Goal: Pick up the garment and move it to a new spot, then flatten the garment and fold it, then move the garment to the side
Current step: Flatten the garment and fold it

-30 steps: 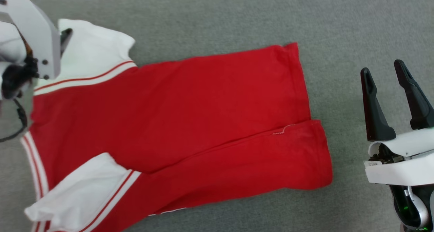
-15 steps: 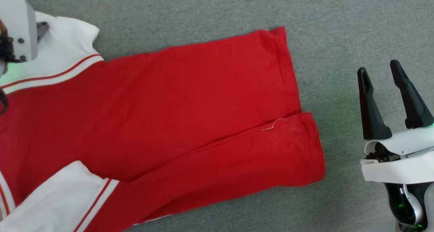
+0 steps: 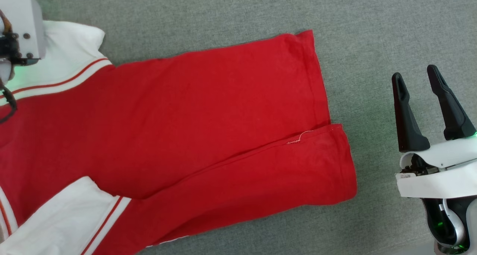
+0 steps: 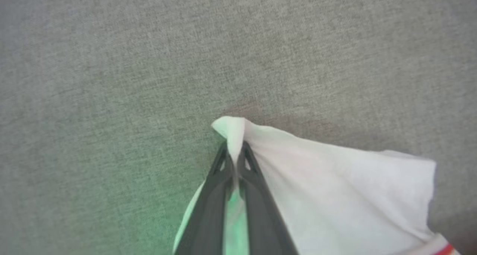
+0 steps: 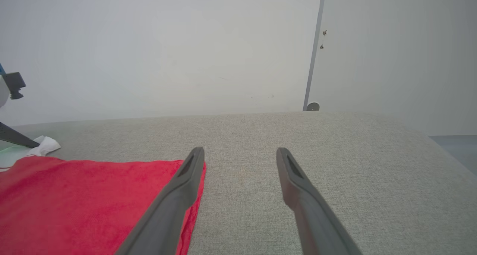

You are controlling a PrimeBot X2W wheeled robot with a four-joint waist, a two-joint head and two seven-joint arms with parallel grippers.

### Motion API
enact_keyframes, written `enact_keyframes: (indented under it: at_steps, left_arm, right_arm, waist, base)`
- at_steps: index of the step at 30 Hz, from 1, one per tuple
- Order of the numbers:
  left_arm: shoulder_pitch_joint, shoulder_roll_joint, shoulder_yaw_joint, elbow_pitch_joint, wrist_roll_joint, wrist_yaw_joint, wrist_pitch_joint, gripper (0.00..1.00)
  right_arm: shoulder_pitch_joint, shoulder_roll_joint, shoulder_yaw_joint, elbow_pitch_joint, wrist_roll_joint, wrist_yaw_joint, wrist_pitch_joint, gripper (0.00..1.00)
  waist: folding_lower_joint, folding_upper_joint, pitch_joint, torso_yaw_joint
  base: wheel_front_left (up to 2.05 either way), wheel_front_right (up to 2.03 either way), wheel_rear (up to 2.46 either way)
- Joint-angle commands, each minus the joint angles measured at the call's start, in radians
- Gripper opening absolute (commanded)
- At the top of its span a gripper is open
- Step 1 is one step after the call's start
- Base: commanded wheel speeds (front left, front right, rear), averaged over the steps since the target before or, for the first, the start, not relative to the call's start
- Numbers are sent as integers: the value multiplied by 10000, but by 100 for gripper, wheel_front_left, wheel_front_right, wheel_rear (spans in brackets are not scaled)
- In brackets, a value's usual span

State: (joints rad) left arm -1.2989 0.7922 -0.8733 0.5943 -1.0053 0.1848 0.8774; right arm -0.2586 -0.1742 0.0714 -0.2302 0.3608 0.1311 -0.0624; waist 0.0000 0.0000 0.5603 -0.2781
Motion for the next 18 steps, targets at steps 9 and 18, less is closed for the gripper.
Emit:
enact_keyframes:
  at_steps: [9, 18]
  left_arm:
    - [400, -144, -200, 486, -70, -146, -70, 0]
    - [194, -806, -223, 499, -85, -375, -434, 0]
  right_arm:
    - [-92, -13, -85, 29, 216, -8, 295, 100]
    - [-780, -306, -424, -53, 398, -8, 1695, 100]
  waist:
    - [0, 0, -113, 77]
    - [0, 0, -381, 750]
  base:
    - [0, 0, 0]
    - [0, 0, 0]
